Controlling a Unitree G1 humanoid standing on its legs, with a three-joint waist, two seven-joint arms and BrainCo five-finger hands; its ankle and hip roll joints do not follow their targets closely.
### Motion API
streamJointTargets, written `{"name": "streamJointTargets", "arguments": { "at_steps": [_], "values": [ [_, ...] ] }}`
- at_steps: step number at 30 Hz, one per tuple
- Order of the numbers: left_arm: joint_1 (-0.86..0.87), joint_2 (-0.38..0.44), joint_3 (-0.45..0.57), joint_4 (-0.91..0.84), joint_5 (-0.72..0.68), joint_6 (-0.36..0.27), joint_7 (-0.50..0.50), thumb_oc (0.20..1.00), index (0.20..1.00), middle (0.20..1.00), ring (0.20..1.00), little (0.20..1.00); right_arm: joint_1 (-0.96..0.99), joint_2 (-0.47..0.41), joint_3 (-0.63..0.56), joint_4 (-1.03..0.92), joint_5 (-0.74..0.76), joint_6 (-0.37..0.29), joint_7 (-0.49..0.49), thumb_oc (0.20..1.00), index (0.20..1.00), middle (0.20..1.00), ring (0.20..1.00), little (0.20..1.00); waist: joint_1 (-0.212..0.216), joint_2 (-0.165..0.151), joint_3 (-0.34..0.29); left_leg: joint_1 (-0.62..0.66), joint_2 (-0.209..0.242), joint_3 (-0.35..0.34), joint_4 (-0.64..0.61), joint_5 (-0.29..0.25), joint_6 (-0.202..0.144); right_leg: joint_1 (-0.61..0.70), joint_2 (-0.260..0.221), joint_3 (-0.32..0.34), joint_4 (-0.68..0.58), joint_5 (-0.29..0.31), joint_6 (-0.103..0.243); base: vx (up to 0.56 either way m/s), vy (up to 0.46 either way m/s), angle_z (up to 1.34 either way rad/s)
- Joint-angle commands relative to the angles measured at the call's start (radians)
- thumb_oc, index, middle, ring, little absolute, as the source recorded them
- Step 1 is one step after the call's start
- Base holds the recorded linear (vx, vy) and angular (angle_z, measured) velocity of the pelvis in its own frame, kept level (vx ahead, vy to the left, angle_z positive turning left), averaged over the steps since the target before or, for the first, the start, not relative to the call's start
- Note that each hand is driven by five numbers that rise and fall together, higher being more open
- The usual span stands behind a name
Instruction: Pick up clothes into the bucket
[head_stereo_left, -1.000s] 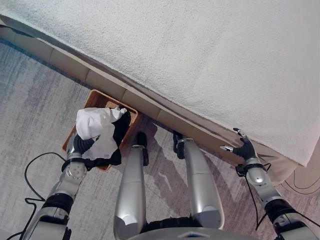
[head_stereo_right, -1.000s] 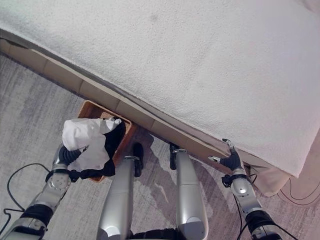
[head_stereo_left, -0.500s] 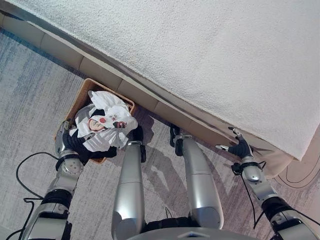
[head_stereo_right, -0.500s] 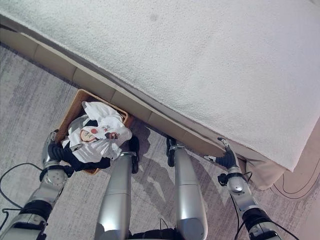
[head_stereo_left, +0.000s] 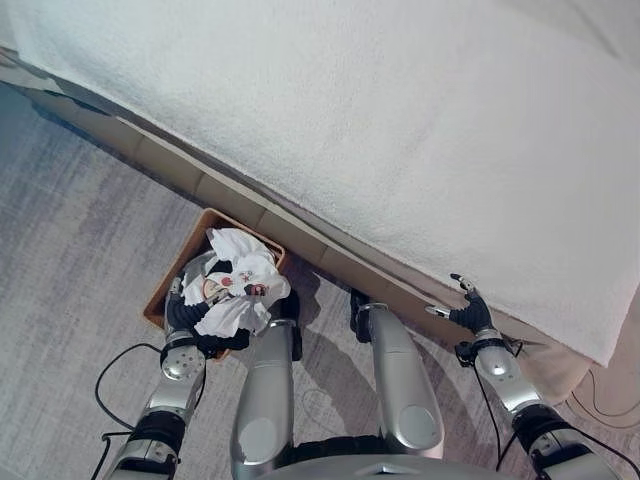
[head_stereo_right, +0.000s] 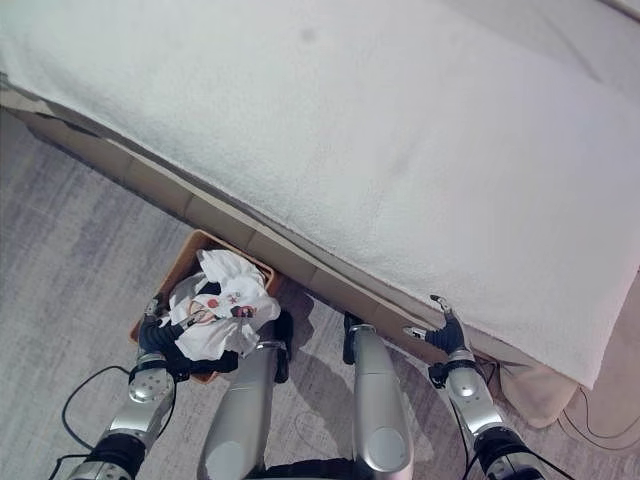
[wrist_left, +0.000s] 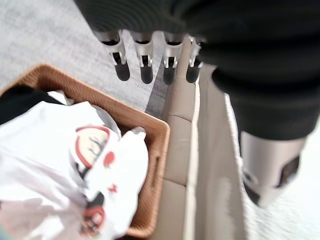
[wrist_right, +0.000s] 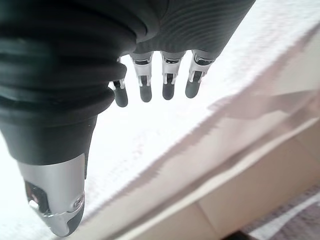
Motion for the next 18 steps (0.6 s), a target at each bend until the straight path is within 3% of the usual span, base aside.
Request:
{"name": "streamJointTargets", "arguments": {
  "at_steps": [1, 10, 18],
  "values": [
    [0.037, -0.013, -0.042, -0.030, -0.042, -0.048, -0.080, 1.000, 1.000, 1.000, 1.000, 1.000, 0.068, -0.060, -0.017, -0.009, -0.034, 0.004, 0.023, 1.000, 1.000, 1.000, 1.000, 1.000, -0.010, 0.052, -0.093, 0.000, 0.004, -0.027, -0.033, 0.025, -0.027, 0.094, -0.055, 0.032, -0.146, 0.071, 0.077, 0.07, -0.037, 0.05],
    [0.128, -0.077, -0.109, 0.030, -0.016, -0.006, -0.247, 1.000, 1.000, 1.000, 1.000, 1.000, 0.187, 0.041, -0.065, 0.056, 0.095, 0.032, 0.157, 1.000, 1.000, 1.000, 1.000, 1.000, -0.015, 0.049, -0.238, 0.173, 0.017, -0.025, -0.162, 0.042, -0.038, 0.270, -0.018, 0.008, -0.290, 0.089, 0.084, 0.09, -0.053, -0.01],
    [0.154, -0.101, -0.108, 0.184, 0.058, 0.014, -0.275, 1.000, 1.000, 1.000, 1.000, 1.000, 0.229, 0.073, -0.070, 0.086, 0.071, 0.034, 0.155, 1.000, 1.000, 1.000, 1.000, 1.000, -0.010, 0.034, -0.313, 0.255, 0.037, -0.012, -0.189, 0.031, -0.045, 0.379, -0.007, -0.009, -0.370, 0.094, 0.087, 0.07, -0.036, 0.00]
  ]
}}
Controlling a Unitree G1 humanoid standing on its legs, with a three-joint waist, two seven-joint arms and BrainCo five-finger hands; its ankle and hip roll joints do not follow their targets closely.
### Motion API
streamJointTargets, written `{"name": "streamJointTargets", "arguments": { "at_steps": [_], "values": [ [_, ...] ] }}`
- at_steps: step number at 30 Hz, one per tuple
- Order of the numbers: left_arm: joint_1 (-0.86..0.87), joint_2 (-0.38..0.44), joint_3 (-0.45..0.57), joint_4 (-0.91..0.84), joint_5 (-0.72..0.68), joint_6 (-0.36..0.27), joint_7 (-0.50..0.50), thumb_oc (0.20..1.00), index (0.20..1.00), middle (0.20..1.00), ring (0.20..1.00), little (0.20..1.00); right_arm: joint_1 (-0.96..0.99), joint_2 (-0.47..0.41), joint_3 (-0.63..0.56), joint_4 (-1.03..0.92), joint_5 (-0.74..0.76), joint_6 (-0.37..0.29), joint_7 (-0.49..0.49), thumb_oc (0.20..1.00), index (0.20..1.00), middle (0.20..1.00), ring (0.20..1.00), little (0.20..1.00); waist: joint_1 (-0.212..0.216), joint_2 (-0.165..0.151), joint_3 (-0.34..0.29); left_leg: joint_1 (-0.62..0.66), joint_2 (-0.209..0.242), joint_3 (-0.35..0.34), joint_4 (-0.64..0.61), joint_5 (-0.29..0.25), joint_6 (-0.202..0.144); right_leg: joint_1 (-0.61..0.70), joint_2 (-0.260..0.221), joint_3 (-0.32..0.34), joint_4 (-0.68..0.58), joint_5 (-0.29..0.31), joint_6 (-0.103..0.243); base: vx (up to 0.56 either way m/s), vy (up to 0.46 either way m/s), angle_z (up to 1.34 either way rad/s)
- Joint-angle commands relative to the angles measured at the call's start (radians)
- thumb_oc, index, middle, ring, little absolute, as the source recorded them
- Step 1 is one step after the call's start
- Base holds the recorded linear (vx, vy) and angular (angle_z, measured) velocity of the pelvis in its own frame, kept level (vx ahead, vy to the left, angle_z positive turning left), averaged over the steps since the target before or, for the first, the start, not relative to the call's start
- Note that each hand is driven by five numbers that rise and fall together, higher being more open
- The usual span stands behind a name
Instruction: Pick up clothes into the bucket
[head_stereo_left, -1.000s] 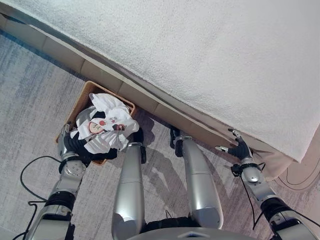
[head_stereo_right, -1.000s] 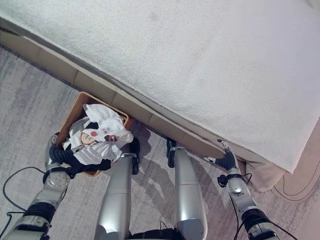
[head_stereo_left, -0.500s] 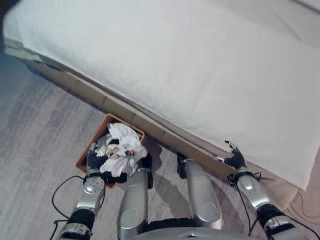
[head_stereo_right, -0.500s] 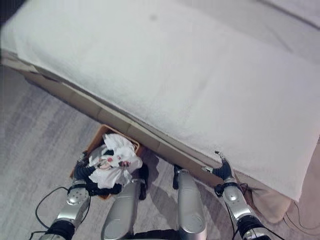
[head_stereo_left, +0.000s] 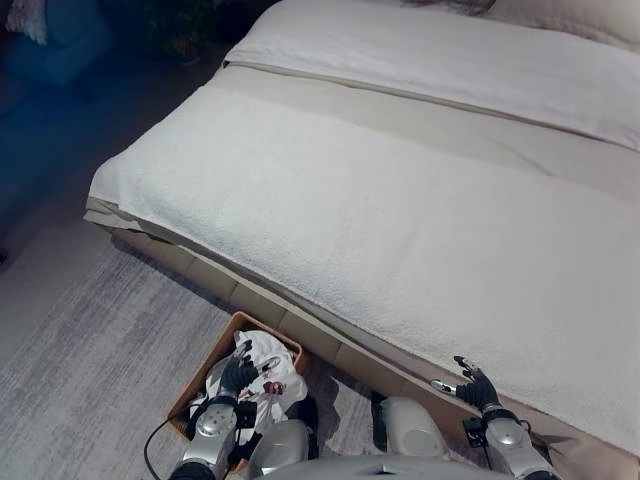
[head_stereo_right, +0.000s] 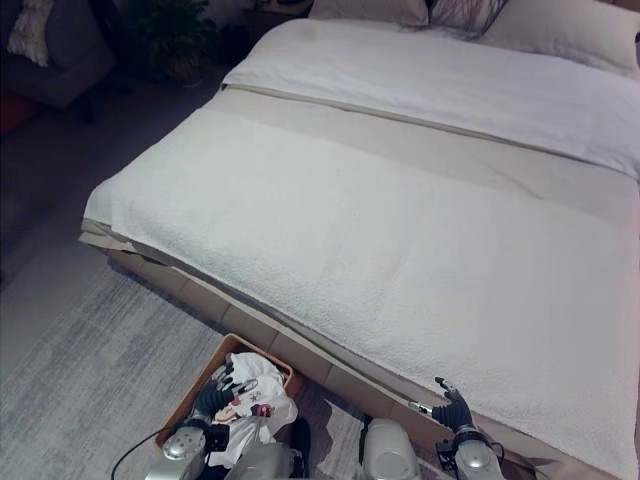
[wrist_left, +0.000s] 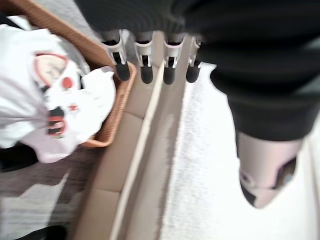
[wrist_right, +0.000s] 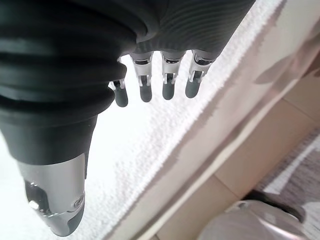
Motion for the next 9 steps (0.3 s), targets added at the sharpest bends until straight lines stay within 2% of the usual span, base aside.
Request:
{"name": "streamJointTargets", "arguments": {
  "at_steps": [1, 9],
  "values": [
    [0.023, 0.033, 0.000, -0.011, 0.064, -0.019, -0.015, 1.000, 1.000, 1.000, 1.000, 1.000, 0.011, -0.007, 0.008, -0.031, 0.000, -0.008, 0.004, 1.000, 1.000, 1.000, 1.000, 1.000, -0.007, -0.037, -0.024, -0.050, 0.002, -0.007, 0.051, -0.014, -0.033, 0.101, -0.049, 0.011, -0.189, 0.103, 0.076, 0.05, -0.024, 0.01],
    [0.058, 0.021, 0.013, 0.075, 0.102, 0.003, -0.051, 1.000, 1.000, 1.000, 1.000, 1.000, 0.028, 0.001, 0.049, 0.000, -0.056, 0.006, 0.024, 1.000, 1.000, 1.000, 1.000, 1.000, 0.006, -0.046, -0.072, -0.002, 0.015, 0.017, -0.013, 0.003, -0.042, 0.172, -0.037, -0.010, -0.298, 0.134, 0.082, 0.01, -0.007, 0.00]
  ]
}}
